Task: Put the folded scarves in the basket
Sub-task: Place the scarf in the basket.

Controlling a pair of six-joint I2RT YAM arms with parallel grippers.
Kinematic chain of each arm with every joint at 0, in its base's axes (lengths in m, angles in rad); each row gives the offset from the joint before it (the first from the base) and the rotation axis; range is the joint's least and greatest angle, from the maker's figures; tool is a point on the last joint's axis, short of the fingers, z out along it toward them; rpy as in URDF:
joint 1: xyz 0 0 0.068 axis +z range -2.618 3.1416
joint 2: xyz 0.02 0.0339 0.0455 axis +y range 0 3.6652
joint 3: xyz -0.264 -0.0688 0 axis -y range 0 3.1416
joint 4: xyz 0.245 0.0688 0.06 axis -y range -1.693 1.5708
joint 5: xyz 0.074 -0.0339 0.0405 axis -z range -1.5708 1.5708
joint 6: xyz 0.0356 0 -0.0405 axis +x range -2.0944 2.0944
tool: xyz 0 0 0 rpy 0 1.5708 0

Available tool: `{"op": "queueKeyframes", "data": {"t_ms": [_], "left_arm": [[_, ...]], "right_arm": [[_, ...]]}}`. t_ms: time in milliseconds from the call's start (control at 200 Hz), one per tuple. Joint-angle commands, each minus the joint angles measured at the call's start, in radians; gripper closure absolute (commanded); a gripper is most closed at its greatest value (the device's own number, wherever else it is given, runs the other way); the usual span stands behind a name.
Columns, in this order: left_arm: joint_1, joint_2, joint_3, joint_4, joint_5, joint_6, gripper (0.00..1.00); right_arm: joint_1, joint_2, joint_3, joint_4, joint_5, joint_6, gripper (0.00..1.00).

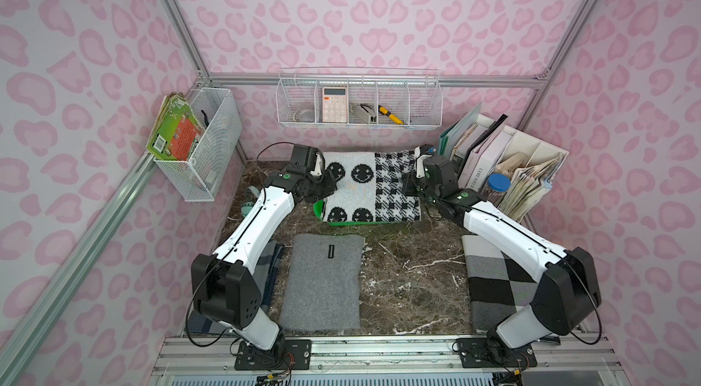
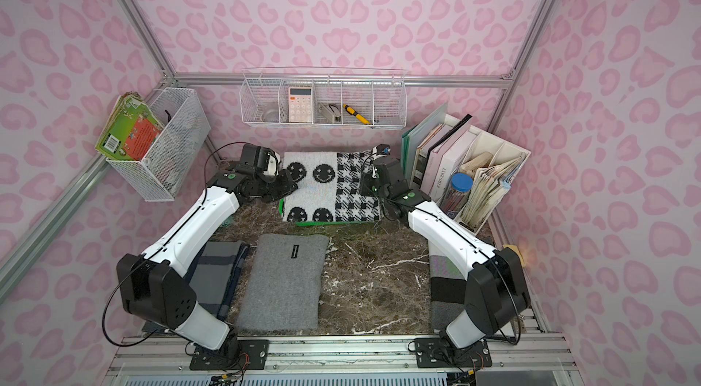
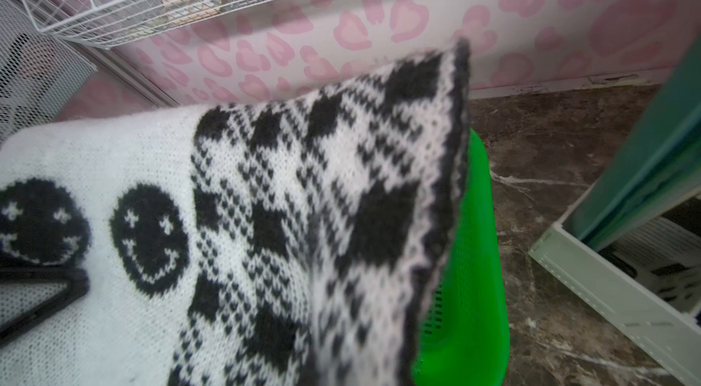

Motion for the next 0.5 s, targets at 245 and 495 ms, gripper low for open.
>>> {"op": "queueKeyframes", "data": {"t_ms": [245, 495], "left_arm": [[0.068, 0.206, 0.148, 0.027, 0.011, 0.045, 1.00], [0.070, 0.325, 0.235, 0.038, 0.011, 0.066, 1.00]], "right_arm": [[-0.029, 0.220, 0.197, 0.027, 0.043, -0.078, 1.00], [-0.047, 0.315, 0.236, 0.039, 0.040, -0.092, 1.00]]}}
